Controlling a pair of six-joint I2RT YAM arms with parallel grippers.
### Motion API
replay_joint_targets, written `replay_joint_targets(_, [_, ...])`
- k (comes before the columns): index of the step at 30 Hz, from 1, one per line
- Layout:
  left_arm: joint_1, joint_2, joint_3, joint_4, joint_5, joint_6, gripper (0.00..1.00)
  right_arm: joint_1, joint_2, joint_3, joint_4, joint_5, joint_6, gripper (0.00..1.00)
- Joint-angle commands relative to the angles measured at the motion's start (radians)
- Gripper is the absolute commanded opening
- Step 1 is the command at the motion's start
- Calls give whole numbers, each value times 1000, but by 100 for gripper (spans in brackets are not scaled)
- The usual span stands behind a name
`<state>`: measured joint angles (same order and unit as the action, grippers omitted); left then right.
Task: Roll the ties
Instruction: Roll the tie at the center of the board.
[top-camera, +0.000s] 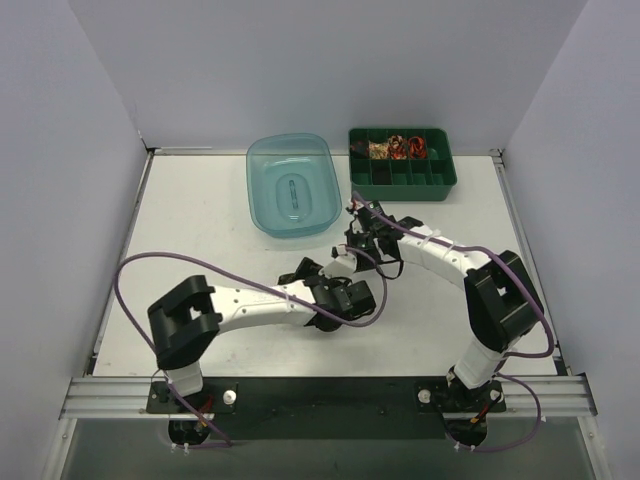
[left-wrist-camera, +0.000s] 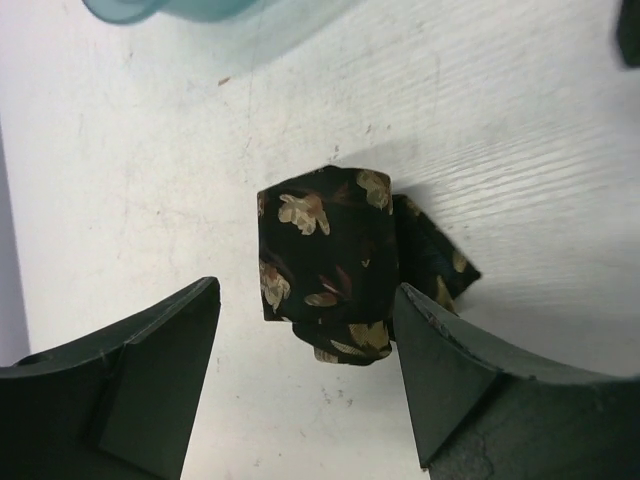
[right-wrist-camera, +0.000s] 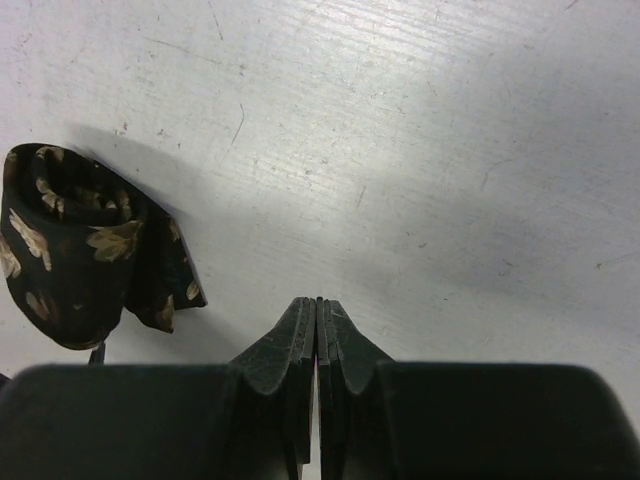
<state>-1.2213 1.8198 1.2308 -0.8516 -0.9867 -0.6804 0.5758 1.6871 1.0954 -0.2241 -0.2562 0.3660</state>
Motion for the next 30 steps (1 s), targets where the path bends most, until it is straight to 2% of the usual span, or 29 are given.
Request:
replay_joint_targets(1, [-7, -169, 9, 169, 84, 120, 80, 4, -40, 24, -6, -23, -1, 0])
replay_joint_targets(4, [-1, -244, -36, 288, 175, 180, 80, 6, -41, 32, -6, -32, -2, 0])
replay_joint_targets(10, [97, -391, -119, 338, 332, 159, 80, 62, -21, 87, -3, -58, -22, 0])
replay_joint_targets(16, [273, -579, -272, 368, 506, 108, 80, 168, 58, 201, -4, -72, -36, 0])
replay_joint_targets(17, [329, -629, -298, 370, 528, 95, 80, 182, 68, 213, -3, -75, -36, 0])
replay_joint_targets(21, [466, -731, -427, 404, 715, 81, 79, 229, 121, 279, -4, -94, -35, 0])
replay_joint_targets(24, [518, -793, -484, 449, 816, 74, 76, 248, 161, 316, -15, -106, -36, 0])
replay_joint_targets(27, [546, -809, -553, 489, 900, 64, 67, 254, 180, 317, -21, -110, -41, 0])
replay_joint_targets(28, [552, -803, -580, 499, 911, 58, 56, 256, 180, 313, -23, -110, -42, 0])
replay_joint_targets(30, [557, -795, -606, 543, 959, 48, 43, 256, 180, 296, -24, -106, -42, 0])
